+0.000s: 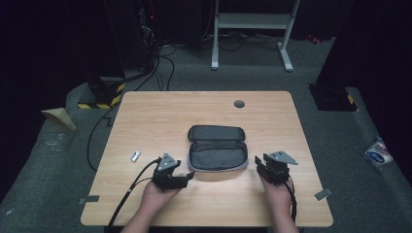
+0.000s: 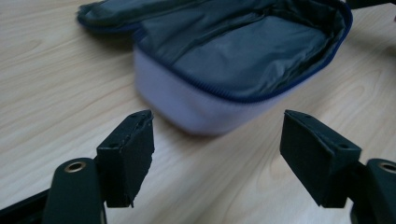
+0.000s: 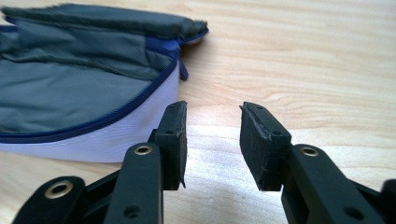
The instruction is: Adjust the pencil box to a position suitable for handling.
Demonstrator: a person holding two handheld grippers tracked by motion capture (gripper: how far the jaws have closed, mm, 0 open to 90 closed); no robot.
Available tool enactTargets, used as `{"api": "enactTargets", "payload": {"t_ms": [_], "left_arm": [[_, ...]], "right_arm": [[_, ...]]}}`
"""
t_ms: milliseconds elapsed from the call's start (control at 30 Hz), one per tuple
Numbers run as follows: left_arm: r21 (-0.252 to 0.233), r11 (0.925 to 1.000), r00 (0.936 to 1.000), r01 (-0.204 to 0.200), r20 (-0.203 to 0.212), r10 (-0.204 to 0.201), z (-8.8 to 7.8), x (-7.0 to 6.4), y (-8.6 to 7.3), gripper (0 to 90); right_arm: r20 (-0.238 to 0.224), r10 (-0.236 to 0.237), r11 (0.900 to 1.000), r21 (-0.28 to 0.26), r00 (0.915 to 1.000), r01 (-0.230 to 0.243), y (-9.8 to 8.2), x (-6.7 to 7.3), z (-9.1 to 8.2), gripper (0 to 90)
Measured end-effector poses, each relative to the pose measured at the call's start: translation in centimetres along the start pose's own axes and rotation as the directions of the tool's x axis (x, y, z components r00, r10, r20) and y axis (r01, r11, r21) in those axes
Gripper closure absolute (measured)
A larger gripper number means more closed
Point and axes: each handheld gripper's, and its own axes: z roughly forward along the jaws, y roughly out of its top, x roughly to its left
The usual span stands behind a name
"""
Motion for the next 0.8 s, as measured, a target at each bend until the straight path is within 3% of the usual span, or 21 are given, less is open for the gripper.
{"api": "enactTargets", "payload": {"t_ms": [100, 233, 500, 633, 800], "left_arm": [[0.018, 0.9998, 1.0000, -0.008, -0.001, 0.008, 1.3, -0.5, 0.4, 25.4], [0.020, 0.9998, 0.9998, 0.007, 0.018, -0.007, 1.7, -0.9, 0.2, 25.3], [0.027, 0.9994, 0.9993, 0.020, -0.031, -0.019, 0.3, 0.1, -0.4, 23.8], [0.017, 0.9992, 0.9989, 0.035, -0.033, -0.034, -0.3, 0.9, -0.6, 24.0], [0.010, 0.9986, 0.9983, 0.051, -0.028, -0.051, -0.1, 1.2, -0.7, 24.0]], "right_arm": [[-0.013, -0.008, 1.000, 0.029, 0.9999, 0.009, 0.0, 0.2, 1.1, 59.9], [-0.042, -0.031, 0.998, 0.056, 0.9986, 0.033, 0.1, 1.0, 2.1, 60.4], [-0.084, -0.073, 0.995, 0.063, 0.9938, 0.078, 0.5, 3.2, 3.1, 61.0], [-0.096, -0.093, 0.993, 0.058, 0.9910, 0.099, 0.8, 4.2, 3.6, 60.5], [-0.096, -0.101, 0.993, 0.057, 0.9902, 0.107, 1.0, 4.4, 3.9, 60.1]]}}
